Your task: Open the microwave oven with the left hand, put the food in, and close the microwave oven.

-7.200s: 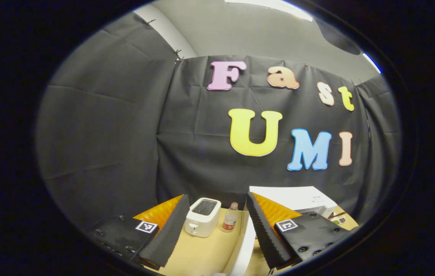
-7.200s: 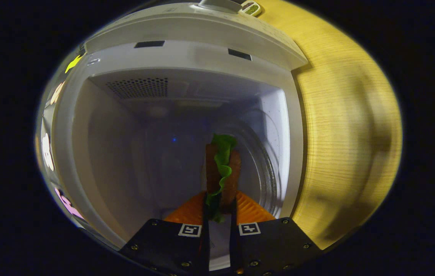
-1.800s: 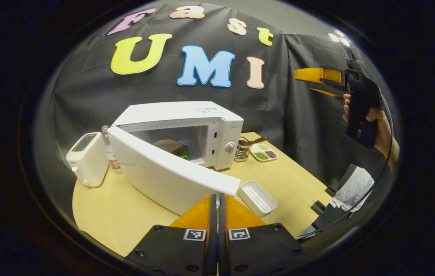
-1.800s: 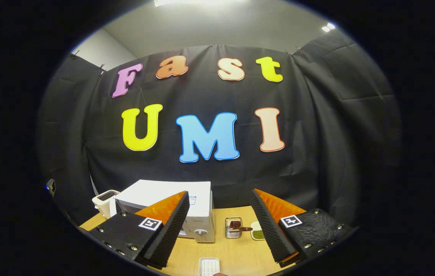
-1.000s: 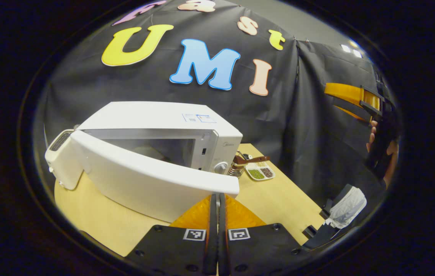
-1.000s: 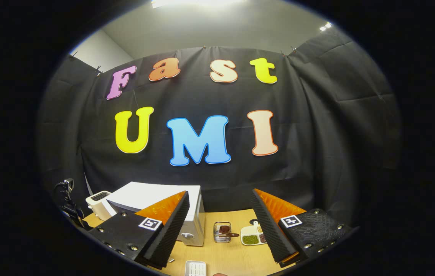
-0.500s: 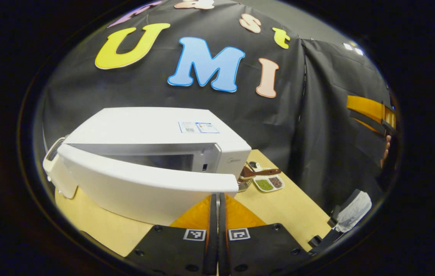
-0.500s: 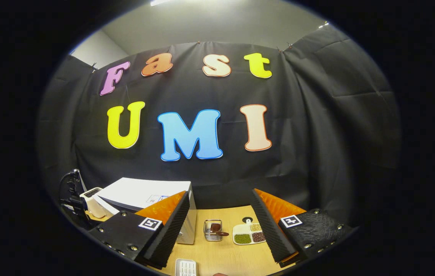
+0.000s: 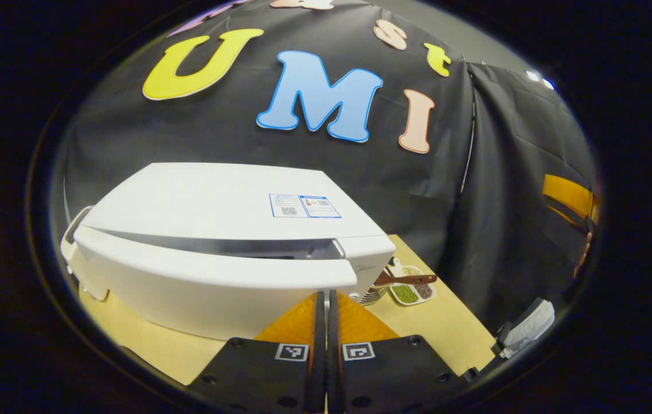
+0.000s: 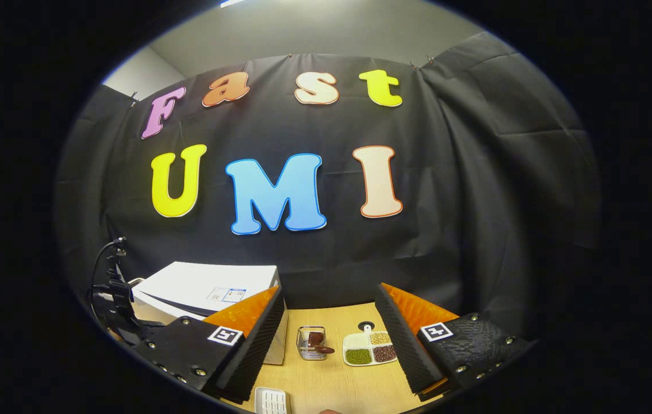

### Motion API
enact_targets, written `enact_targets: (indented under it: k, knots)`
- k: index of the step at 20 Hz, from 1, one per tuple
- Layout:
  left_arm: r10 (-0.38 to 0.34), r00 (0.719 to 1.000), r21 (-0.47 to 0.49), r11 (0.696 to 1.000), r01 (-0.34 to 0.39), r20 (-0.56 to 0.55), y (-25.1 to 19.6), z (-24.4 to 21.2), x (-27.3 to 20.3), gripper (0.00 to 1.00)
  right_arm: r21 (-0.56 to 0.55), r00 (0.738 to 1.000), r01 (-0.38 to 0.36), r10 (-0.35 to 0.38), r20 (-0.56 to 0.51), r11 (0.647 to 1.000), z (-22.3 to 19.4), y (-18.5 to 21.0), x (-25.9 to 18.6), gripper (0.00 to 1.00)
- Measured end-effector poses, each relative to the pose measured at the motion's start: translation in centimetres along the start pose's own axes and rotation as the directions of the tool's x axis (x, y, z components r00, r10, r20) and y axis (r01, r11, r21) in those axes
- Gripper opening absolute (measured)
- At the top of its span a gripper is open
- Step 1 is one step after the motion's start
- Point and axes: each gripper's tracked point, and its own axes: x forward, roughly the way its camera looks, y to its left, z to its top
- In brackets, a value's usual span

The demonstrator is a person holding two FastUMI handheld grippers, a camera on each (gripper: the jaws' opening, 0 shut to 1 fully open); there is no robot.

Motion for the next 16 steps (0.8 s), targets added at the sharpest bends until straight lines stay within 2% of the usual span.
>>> enact_targets:
  k: [5,9,16]
  knots:
    - [0.031,0.999,-0.038,0.999,-0.031,-0.005,0.8,0.5,1.3,0.07,-0.007,1.000,0.008,-0.008,-0.004,1.000,0.0,-0.4,0.6,0.96]
    - [0.043,0.999,-0.004,0.999,-0.043,0.002,0.7,0.7,1.5,0.07,-0.006,1.000,0.009,-0.009,-0.005,1.000,0.0,-0.4,0.8,0.96]
    - [0.065,0.998,0.002,0.998,-0.065,0.020,0.8,1.0,1.9,0.07,-0.011,1.000,-0.006,0.006,0.000,1.000,0.1,1.0,0.1,0.97]
